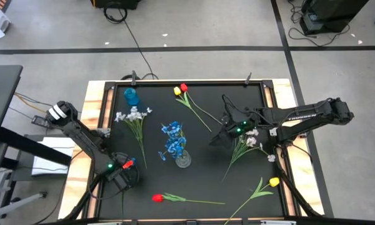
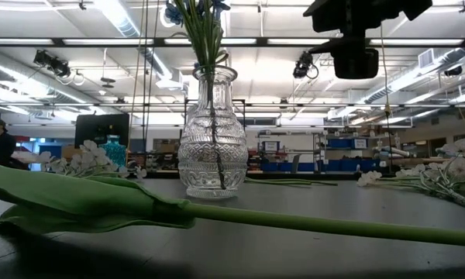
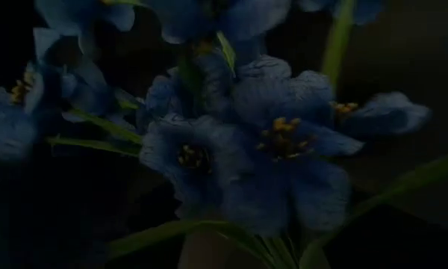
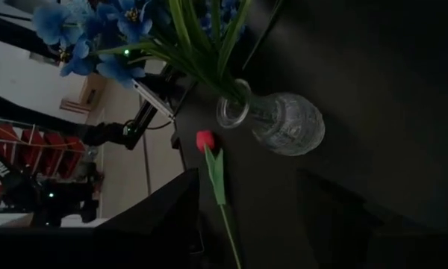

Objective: Sort flowers into vase by color
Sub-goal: Put the blue flower into the blue vase

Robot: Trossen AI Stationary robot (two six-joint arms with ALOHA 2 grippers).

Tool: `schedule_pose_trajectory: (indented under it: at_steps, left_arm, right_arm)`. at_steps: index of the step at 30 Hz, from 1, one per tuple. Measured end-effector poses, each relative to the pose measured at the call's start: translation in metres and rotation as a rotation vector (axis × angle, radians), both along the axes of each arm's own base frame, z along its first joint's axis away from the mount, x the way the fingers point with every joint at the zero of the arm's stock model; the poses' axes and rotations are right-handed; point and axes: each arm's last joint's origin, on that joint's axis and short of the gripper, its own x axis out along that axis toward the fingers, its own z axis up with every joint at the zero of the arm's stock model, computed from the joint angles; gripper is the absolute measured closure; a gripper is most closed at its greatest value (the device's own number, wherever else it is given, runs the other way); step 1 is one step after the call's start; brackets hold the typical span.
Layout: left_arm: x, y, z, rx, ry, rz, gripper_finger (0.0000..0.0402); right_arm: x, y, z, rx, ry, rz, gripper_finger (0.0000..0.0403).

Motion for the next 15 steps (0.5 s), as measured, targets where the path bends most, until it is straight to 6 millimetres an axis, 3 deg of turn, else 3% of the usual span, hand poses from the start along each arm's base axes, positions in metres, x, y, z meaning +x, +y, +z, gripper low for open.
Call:
schedule_pose_trajectory:
  at_steps: [15]
  left_arm:
    - [0.0028, -0.0033, 0.0, -0.036, -0.023, 0.012, 0.0303]
  right_arm:
    - [0.0026, -0.0058, 0.0036, -0.018, -0.045, -0.054, 0.0176]
